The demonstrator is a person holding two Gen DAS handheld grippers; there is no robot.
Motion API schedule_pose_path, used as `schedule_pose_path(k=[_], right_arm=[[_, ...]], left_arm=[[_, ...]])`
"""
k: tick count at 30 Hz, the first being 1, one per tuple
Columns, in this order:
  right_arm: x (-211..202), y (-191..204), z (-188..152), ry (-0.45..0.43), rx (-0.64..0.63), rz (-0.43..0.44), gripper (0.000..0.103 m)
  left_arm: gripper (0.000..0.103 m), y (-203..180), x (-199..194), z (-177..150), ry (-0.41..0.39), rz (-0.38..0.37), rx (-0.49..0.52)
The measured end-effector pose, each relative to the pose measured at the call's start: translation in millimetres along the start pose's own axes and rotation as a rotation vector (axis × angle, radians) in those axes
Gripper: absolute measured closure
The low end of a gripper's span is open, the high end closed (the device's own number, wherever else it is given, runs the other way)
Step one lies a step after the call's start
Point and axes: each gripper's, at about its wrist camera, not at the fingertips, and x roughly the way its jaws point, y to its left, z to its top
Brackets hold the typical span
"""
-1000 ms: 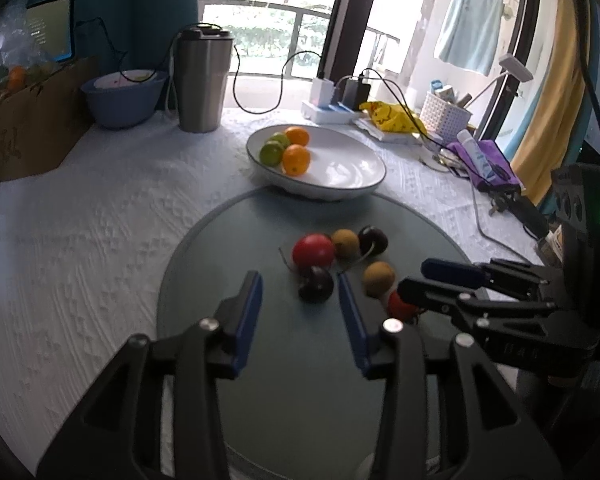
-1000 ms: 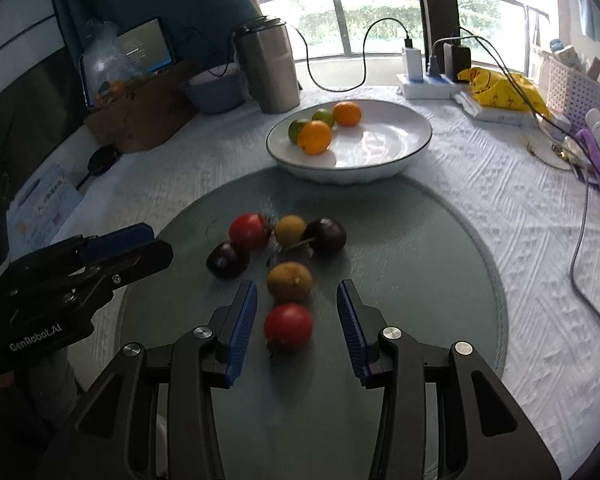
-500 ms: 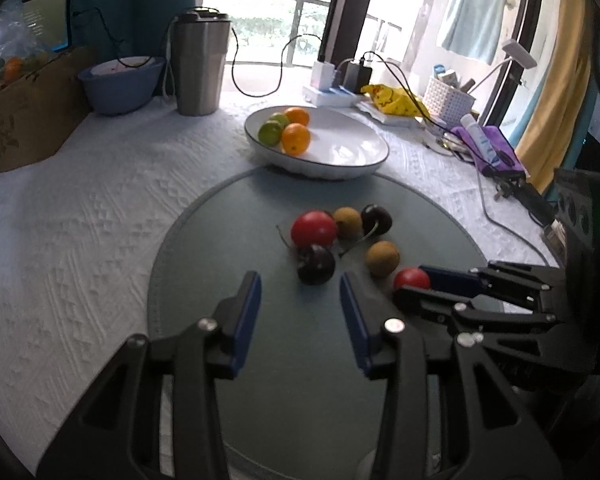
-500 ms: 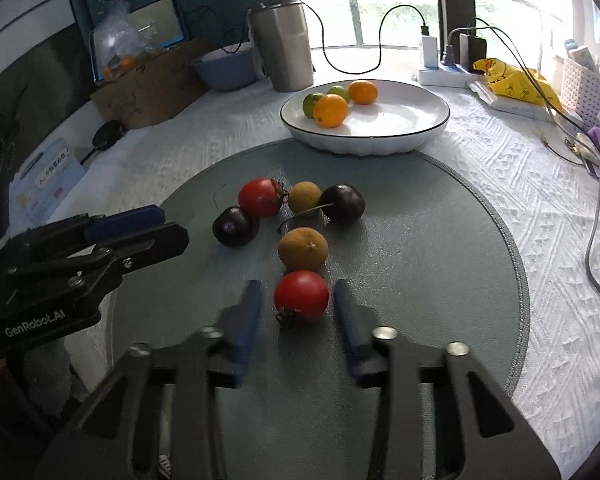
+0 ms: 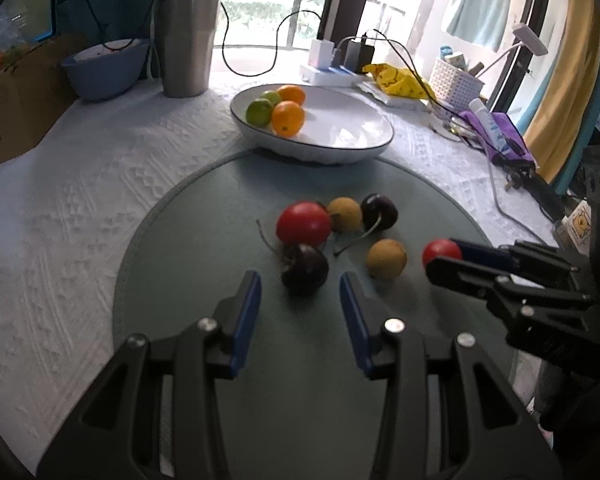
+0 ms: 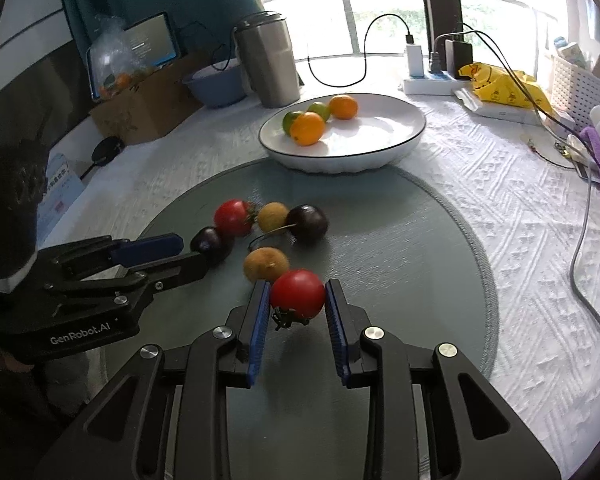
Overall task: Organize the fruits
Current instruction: 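Lower the left tool onto the dark plum and close while the right tool lifts the tomato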
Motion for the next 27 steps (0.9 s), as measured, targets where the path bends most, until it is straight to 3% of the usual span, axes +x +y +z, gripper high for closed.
schedule_pose_path(k=[10,15,27], right_arm=[[1,-15,8,-0.012,0.016,0.008,0.073],[0,-20,11,-0.019,0.016,0.01,0.073],[-3,-23,18,-0.032,0.018,0.007,0.073]], left_arm=[[0.061,-10,13,5,0.013,0.004,0.033],[0.074,-8,16,9,0.018,0.022,0.034],[0.075,-10,8,15,-0.003,0.02,0.043]])
